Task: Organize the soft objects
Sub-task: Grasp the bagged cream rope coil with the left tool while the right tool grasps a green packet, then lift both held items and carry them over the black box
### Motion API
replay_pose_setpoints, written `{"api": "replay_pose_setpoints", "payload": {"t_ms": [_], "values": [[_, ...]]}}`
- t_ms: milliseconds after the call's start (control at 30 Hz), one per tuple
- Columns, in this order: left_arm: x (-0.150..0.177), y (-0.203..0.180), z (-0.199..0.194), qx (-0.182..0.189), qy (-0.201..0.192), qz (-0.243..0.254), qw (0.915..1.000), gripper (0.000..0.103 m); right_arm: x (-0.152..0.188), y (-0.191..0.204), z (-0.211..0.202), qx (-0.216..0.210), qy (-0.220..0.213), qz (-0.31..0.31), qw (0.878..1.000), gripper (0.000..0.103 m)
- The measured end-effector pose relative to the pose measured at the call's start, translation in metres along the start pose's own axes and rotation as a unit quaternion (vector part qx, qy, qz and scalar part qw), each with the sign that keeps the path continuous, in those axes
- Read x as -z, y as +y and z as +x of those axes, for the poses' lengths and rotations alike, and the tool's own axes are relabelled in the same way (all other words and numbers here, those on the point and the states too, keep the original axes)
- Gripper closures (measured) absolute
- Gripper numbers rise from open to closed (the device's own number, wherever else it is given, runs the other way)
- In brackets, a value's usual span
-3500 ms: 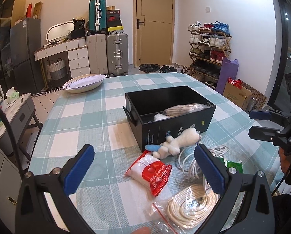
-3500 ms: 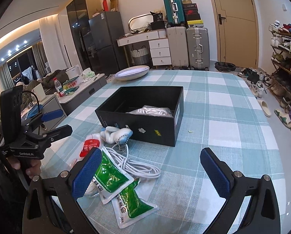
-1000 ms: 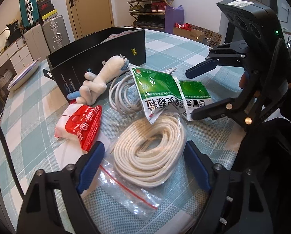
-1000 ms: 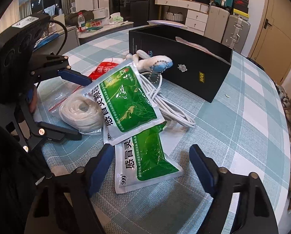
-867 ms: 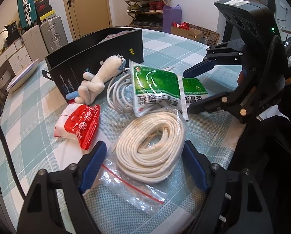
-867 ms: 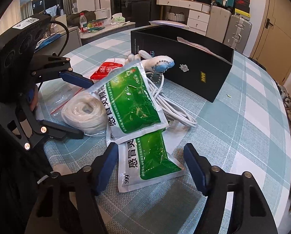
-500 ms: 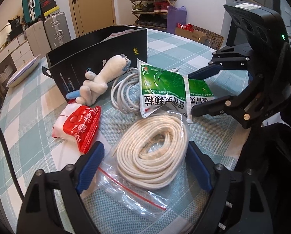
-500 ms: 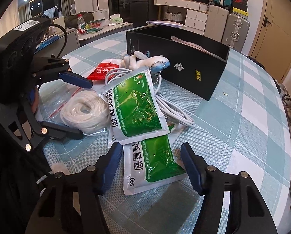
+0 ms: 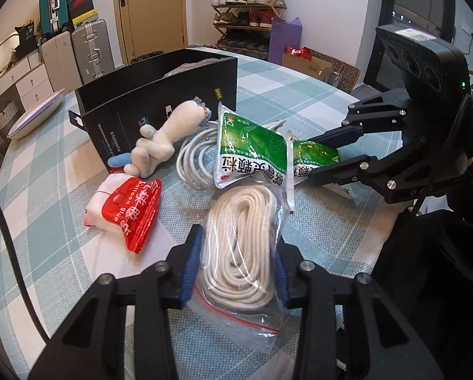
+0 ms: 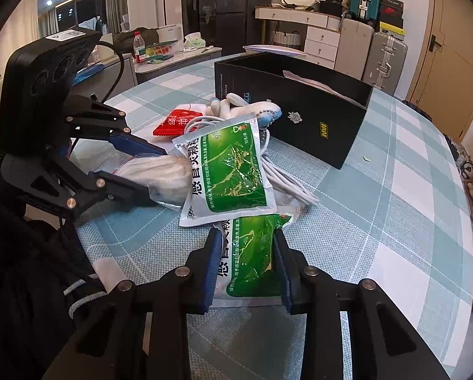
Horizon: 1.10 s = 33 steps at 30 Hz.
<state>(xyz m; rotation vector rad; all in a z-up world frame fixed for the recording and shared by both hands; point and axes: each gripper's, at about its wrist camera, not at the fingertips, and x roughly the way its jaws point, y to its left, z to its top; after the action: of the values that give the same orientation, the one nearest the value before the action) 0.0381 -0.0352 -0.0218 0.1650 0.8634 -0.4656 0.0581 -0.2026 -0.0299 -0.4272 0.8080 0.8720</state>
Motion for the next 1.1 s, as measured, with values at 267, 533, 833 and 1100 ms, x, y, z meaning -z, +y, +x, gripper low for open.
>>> {"api": "replay_pose_setpoints", "payload": {"t_ms": [267,533,833,1100], "values": [[-0.003,0.007,-0.014,-0.002,-0.02,-0.018,0.9996,0.065,0.002,-0.004,-0.012,0.001,-0.021,0.007,1.0,0.072],[-0.007,0.016,-0.034,-0.01,-0.048,-0.037,0.9981,0.065,0.002,-0.011,-0.033,0.024,-0.046,0.02,0.998,0.072],[-0.011,0.026,-0.05,-0.043,-0.074,-0.059,0.9946,0.065,-0.002,-0.009,-0.054,0.034,-0.08,0.016,0.996,0.072],[-0.021,0.032,-0.066,-0.068,-0.108,-0.08,0.9886,0.065,-0.011,-0.01,-0.069,0.035,-0.124,0.031,0.991,0.072]]}}
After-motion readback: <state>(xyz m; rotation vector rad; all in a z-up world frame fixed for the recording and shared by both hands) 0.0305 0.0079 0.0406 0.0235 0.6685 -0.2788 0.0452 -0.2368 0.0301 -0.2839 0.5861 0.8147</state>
